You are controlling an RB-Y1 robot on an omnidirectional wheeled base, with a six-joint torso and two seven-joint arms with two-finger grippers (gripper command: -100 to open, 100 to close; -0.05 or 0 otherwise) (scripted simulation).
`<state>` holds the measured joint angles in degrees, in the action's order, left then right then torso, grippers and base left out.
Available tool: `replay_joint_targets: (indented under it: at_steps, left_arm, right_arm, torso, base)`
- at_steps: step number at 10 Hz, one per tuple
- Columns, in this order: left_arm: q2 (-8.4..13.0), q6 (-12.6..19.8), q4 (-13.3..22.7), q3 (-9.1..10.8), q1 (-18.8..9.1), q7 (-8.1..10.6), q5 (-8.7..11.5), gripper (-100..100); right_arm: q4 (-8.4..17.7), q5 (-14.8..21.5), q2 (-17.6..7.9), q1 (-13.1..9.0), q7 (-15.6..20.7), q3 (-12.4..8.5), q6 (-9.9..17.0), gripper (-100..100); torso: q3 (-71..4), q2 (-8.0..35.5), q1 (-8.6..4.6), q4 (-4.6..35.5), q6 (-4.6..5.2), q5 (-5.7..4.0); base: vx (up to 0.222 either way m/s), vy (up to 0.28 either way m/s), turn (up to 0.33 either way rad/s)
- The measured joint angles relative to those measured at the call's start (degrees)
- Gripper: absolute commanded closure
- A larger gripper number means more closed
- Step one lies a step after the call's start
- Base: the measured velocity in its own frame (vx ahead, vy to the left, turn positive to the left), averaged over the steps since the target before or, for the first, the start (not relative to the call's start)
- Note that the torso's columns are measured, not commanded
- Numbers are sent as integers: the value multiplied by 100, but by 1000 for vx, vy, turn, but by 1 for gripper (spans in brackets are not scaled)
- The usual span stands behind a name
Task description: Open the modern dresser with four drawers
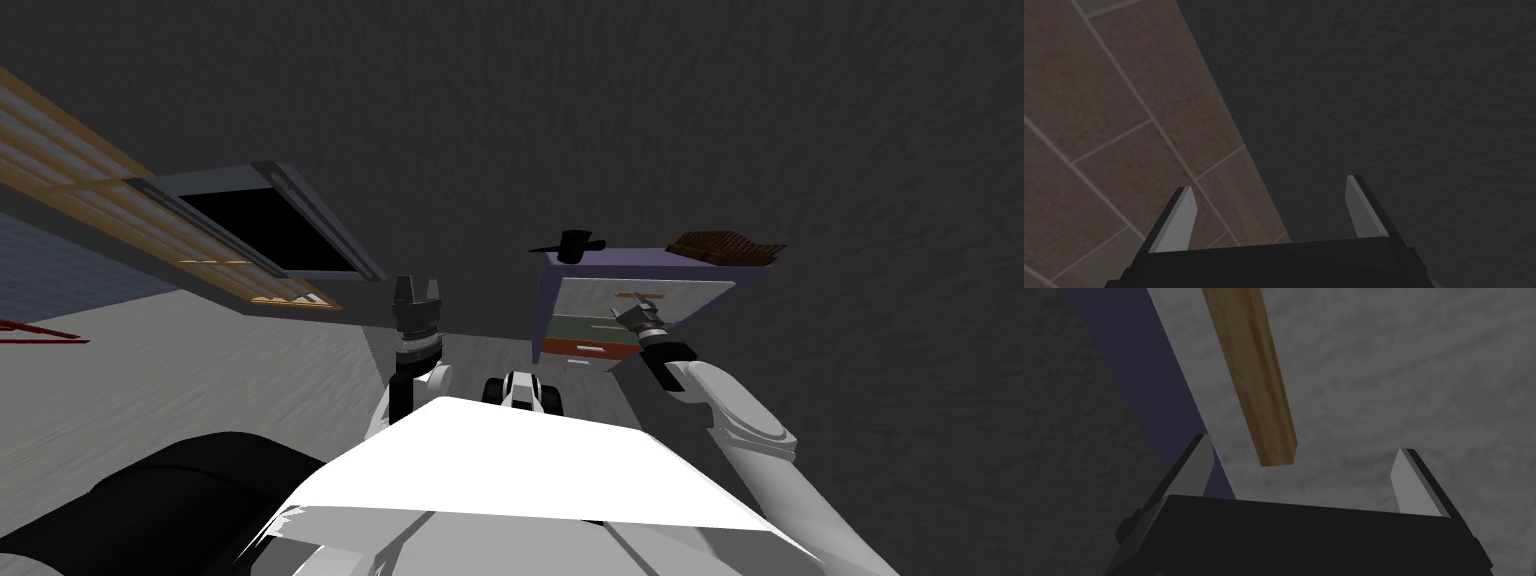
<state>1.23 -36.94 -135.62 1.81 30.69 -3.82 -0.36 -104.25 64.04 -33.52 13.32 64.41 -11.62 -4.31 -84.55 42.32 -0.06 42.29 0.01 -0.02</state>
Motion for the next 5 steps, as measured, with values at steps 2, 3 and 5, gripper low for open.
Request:
replay_joint_targets:
  at_steps: [2,3,5]
  left_arm:
    - [0,0,0,0,0,0,0,0]
    - [1,0,0,0,-2,0,0,0]
    - [1,1,1,1,-2,0,0,0]
  right_arm:
    - [18,99,-65,0,110,-11,34,-100]
    - [173,111,-54,-88,125,-63,59,-100]
    - [529,118,-105,-281,137,-203,145,-100]
  torso:
    - [0,1,0,0,0,0]
    - [12,20,-9,5,-8,-3]
    - [16,20,1,8,10,0]
  base:
    - [-30,-8,172]
    - [-196,-66,500]
    - [-139,-33,238]
